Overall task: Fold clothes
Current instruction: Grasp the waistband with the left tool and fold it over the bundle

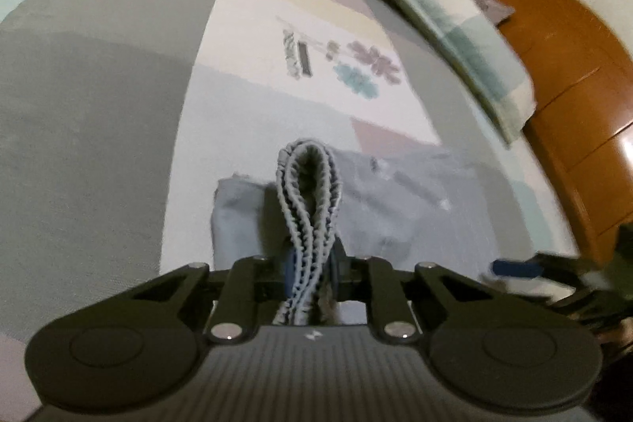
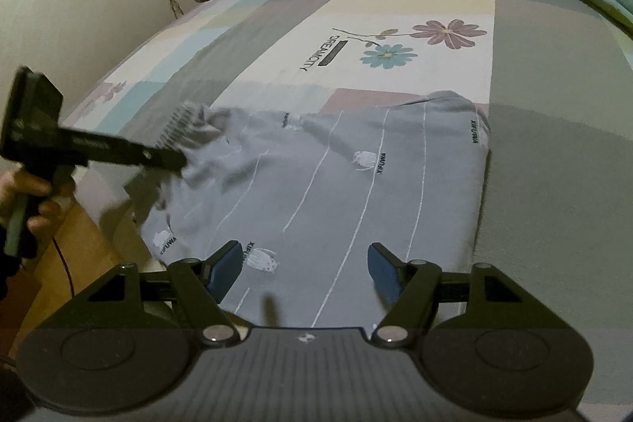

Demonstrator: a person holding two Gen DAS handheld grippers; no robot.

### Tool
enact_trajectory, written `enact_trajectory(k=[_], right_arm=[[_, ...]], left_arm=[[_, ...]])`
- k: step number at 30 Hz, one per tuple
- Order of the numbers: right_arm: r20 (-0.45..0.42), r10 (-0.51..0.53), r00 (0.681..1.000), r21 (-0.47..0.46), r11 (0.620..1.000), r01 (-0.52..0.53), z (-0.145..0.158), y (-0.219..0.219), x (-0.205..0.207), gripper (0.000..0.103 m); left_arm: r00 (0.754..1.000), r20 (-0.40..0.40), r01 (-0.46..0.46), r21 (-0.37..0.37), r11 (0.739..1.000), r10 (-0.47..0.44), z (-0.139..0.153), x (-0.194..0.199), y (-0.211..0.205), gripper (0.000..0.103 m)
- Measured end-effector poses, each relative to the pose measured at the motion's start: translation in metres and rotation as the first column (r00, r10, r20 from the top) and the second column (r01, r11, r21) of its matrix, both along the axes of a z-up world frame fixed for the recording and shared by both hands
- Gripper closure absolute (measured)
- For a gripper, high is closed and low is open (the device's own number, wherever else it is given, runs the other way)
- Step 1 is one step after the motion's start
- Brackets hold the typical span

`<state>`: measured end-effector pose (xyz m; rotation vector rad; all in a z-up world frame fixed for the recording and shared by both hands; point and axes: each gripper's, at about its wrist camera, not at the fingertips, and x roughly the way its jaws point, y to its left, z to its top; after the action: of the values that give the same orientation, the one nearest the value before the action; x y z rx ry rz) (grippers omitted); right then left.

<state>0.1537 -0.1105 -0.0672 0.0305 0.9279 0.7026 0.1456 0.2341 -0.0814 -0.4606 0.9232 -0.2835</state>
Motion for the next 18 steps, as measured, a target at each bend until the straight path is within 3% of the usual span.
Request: enact_trajectory(k=[6,10,15,18], right_arm=[[0.021,0.025,0.999,-0.045,0.999,-0.024,-0.003,-0.006,-0.004,0.029],[0.056,0.007,0.998,-0.097,0.995,-0.002,-0.004,-0.017,-0.008,0.029],[0.165,-0.036,0.986,-0.228,0.971,0.073,-0.003,-0.048,-0.020,0.028],[0.186,-0.040,0.982,-0.293,0.952,0.094,-0.007,-0.066,-0.027,0.026]], left_arm=[[0.996,-0.080,-0.043,0.001,0.999,0.043,-0.017,0.001,0.012,0.086],[0.995,-0.076,-0.072,-0.002,0.997,0.072,-0.018,0.000,0.015,0.081],[0.995,-0.031,-0.088,0.131,0.988,0.093,0.008,-0.002,0.017,0.062],[0.996,0.019,-0.086,0.241,0.967,0.084,0.029,-0.006,0.011,0.061]])
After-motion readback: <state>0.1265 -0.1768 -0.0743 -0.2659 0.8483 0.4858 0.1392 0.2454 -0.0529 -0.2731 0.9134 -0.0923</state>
